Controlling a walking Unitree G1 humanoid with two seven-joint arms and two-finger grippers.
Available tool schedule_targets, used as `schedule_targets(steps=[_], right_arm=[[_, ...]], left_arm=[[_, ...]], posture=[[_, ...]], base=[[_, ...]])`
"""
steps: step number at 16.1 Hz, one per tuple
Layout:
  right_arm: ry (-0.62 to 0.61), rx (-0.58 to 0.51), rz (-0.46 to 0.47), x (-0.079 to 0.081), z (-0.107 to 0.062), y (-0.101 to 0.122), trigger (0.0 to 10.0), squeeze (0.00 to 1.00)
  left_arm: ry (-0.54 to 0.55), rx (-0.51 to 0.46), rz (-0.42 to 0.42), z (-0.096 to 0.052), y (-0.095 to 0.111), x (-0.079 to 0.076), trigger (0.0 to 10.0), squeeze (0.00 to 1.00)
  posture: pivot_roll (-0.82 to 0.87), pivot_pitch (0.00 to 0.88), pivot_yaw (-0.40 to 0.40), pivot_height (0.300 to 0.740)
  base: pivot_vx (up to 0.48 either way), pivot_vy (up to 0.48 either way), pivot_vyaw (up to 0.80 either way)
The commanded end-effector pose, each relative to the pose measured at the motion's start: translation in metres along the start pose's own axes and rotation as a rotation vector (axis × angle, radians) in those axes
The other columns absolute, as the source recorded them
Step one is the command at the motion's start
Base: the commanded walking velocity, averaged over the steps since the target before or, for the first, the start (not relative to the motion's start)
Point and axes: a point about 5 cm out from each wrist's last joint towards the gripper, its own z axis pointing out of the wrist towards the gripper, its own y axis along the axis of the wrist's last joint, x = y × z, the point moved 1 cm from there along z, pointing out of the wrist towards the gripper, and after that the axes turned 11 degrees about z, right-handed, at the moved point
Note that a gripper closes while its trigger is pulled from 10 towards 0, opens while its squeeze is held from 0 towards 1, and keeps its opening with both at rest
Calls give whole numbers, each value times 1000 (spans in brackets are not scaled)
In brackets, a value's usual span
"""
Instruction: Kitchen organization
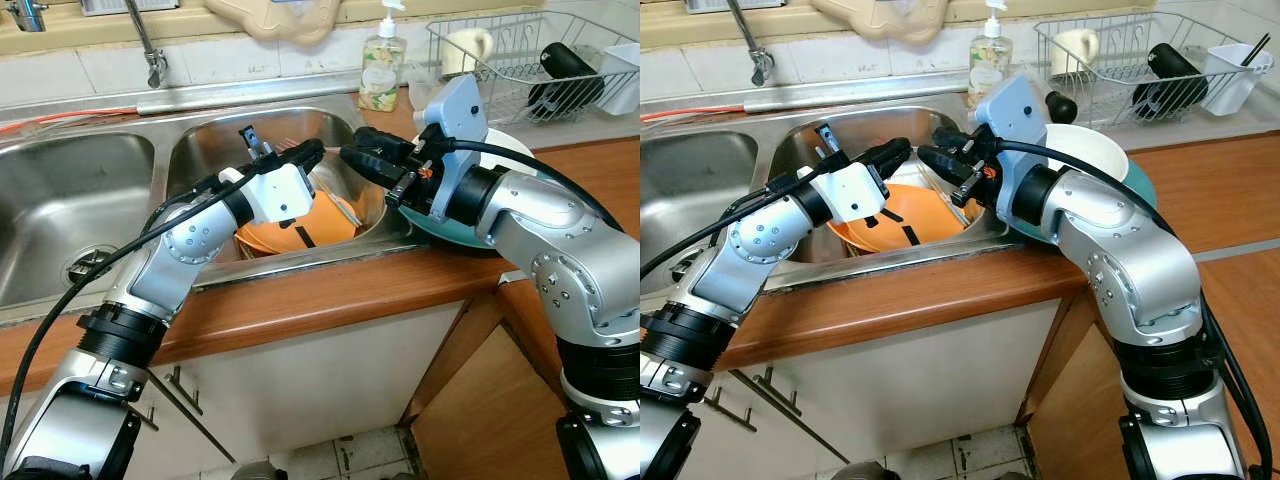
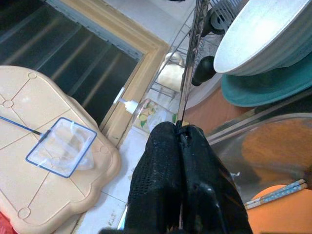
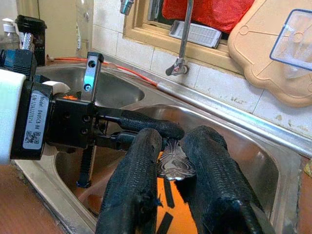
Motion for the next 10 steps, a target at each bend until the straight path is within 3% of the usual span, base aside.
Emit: schedule_targets(steps=[1, 2, 7, 8, 9, 10], right_arm=[[87, -1, -13, 14, 5, 3, 0, 0], [85, 0, -15, 13, 5, 3, 0, 0], [90, 0, -21, 14, 6, 3, 0, 0], [92, -2, -23, 14, 7, 4, 0, 0], [97, -4, -25, 14, 7, 4, 0, 0], [112, -6, -29, 16, 8, 5, 0, 0]], left_arm=[[-7, 8, -17, 2, -2, 1, 10000, 455], [-4, 0, -35, 2, -1, 2, 10000, 1000], [-30, -2, 40, 4, 0, 0, 10000, 1000], [-37, 1, 64, 4, -1, -1, 10000, 357], [-40, 1, 79, 4, -1, -1, 10000, 0], [-42, 6, 82, 4, -1, -1, 10000, 0]], posture=[[-5, 0, 36, 740], [-5, 0, 36, 740], [-5, 0, 34, 740], [-5, 0, 34, 740], [-5, 0, 34, 740], [-5, 0, 34, 740]], base=[[0, 0, 0], [0, 0, 0], [0, 0, 0], [0, 0, 0], [0, 0, 0], [0, 0, 0]])
